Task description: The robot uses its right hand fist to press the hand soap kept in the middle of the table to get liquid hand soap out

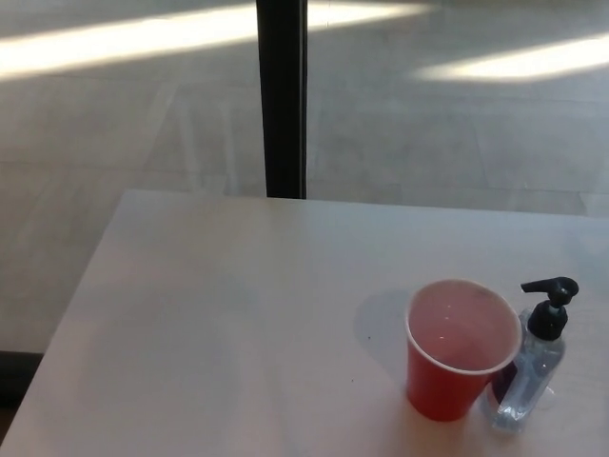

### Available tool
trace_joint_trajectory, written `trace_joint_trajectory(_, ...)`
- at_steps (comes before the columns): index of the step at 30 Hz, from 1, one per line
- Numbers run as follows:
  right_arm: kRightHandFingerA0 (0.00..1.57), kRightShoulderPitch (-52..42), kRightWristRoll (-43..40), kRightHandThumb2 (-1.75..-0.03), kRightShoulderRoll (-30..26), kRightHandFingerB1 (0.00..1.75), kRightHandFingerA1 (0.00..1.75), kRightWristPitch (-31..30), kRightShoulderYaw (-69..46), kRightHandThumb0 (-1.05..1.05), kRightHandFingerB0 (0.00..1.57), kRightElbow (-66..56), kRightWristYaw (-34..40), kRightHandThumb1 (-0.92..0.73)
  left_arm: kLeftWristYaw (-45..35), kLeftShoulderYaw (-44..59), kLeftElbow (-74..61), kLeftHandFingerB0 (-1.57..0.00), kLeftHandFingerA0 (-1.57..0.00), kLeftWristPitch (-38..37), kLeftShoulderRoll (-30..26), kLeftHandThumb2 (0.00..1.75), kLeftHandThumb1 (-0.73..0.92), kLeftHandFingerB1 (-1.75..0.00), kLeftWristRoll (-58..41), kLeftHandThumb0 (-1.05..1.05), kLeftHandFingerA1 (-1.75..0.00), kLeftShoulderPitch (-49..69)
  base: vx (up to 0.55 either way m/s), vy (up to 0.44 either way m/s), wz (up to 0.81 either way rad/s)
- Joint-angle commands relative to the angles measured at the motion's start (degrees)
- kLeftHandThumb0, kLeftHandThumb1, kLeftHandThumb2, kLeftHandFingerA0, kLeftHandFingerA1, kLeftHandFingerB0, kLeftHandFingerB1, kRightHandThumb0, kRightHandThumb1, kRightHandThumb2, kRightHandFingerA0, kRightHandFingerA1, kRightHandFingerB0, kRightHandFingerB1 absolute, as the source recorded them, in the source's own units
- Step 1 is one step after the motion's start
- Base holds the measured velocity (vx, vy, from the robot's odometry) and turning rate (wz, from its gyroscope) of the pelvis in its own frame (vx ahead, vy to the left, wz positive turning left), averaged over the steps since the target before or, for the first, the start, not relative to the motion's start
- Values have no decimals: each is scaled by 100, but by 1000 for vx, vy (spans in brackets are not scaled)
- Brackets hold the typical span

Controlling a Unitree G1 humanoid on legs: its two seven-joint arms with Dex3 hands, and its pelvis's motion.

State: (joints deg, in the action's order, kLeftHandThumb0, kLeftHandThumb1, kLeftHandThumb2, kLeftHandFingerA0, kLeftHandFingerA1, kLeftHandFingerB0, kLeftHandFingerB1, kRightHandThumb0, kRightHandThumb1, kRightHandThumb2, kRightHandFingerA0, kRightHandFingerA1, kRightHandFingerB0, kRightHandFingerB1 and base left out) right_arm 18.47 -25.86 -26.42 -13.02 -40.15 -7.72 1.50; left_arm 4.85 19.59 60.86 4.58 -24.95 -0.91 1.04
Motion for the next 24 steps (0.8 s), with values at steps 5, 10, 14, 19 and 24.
trace_joint_trajectory(5, 96, 277, -1472, -122, 141, 158, 175, -1575, 1502, -16, 77, -1502, -567, -57, 54, 70, 104, -53, -67, 82, -170, 97, 44, -76, -115, -21, -83, 4, 0, 0, 0)
trace_joint_trajectory(10, 96, -33, -1580, -127, 292, 157, 175, -1674, 1640, -17, 77, -1531, -574, -53, 83, 47, 109, -56, -74, 45, -147, 98, 42, -79, -95, -22, -88, 28, 0, 0, 0)
trace_joint_trajectory(14, 95, -336, -1628, -118, 369, 159, 175, -1632, 1718, -18, 76, -1472, -752, -61, 68, 47, -35, -54, -74, 63, -125, 98, 43, -78, -110, -20, -89, 107, 0, 0, 0)
trace_joint_trajectory(19, 98, -468, -1718, -121, 414, 170, 175, -1856, 1847, -15, 69, -1533, -736, -61, 104, 48, 7, -51, -71, 160, -119, 96, 44, -75, -130, -20, -87, 58, 0, 0, 0)
trace_joint_trajectory(24, 98, -562, -1585, -127, 391, 169, 175, -1880, 2207, -12, 68, -1577, -961, -55, 112, 18, 160, -49, -71, 62, -99, 96, 44, -75, -117, -21, -88, -6, 0, 0, 0)
